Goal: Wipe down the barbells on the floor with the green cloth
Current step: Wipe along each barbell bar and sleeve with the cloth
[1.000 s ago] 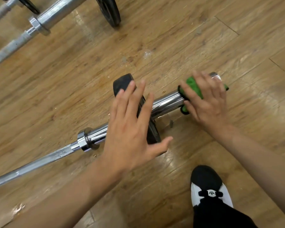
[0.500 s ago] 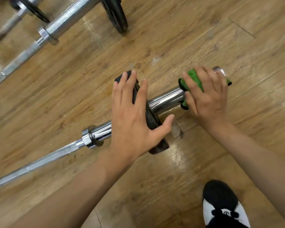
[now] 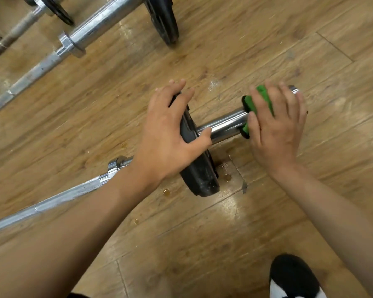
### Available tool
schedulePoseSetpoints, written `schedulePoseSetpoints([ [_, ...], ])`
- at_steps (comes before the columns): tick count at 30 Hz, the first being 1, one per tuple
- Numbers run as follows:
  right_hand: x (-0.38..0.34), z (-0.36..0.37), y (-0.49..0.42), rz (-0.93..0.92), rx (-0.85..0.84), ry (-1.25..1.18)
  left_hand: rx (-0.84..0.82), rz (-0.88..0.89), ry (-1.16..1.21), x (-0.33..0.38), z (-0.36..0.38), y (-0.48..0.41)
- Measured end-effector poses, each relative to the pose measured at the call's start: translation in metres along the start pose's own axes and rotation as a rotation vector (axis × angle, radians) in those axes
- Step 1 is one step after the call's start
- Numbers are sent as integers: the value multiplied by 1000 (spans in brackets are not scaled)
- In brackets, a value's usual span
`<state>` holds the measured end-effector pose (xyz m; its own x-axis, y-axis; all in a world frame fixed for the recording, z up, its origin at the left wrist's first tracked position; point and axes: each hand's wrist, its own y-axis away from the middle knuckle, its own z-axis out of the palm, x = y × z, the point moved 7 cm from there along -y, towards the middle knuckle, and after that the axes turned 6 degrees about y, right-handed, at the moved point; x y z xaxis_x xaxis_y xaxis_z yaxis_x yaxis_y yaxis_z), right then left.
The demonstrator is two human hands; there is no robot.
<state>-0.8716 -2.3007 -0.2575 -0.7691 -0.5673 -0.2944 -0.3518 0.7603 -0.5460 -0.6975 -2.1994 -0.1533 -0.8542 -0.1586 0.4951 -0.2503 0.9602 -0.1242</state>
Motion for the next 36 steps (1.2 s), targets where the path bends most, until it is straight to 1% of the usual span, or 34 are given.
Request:
schedulePoseSetpoints([
  [1,-2,0,-3,100,-6,-11,-2,-12,6,-2,-1,-3],
  [2,-12,2,-3,143,-30,-17,-3,-18,8,-3,-2,-5],
  [3,-28,5,-2,118,-64,-24,-6,-22,5,-3,-3,-7],
  [5,-64,12,5,-67,-108,-40,-14,-39,-24,-4,-4,-11],
  [7,-80,16,11,-255,-103,-55,-14,-56,-109,-6,-7,-16],
  [9,-68,19,8,-407,-65,-30,12,-82,-189,-6,-10,-18],
  [10,-54,20,5,-442,-53,-2,28,-95,-212,-5,-11,-17],
  [11,-36,20,0,-417,-49,20,44,-100,-236,-3,-11,-14],
  [14,11,13,-13,-157,-45,34,77,-72,-304,6,-1,6],
  [17,0,14,-17,71,-70,8,113,-70,-257,4,3,7],
  [18,-13,17,-15,109,-78,15,115,-71,-260,3,3,4],
  [19,-29,21,-12,92,-85,18,108,-76,-272,1,2,-2],
  [20,-47,26,-8,27,-89,11,92,-84,-284,-2,0,-9],
  [23,-78,38,-7,-279,-83,-49,70,-117,-344,-13,-9,-33],
  [25,-70,43,-20,-478,-41,-5,91,-91,-421,-14,-15,-40],
  [26,-55,45,-29,-507,-14,41,100,-61,-452,-12,-14,-40],
  [27,-37,47,-40,-468,4,70,106,-34,-463,-10,-11,-36],
  [28,-16,48,-50,-382,9,78,116,-19,-451,-10,-8,-33],
  [30,17,49,-63,-146,-4,37,155,-16,-397,-14,-6,-36],
  [32,19,53,-72,50,-14,3,176,-34,-367,-19,-9,-46],
  [33,7,54,-76,102,-11,0,177,-43,-356,-21,-11,-51],
  [34,-10,56,-79,99,-9,-4,177,-50,-343,-23,-12,-56],
  [35,-31,60,-79,25,-12,-14,173,-58,-328,-25,-13,-60],
  [36,-56,65,-75,-110,-18,-28,166,-69,-315,-27,-13,-62],
])
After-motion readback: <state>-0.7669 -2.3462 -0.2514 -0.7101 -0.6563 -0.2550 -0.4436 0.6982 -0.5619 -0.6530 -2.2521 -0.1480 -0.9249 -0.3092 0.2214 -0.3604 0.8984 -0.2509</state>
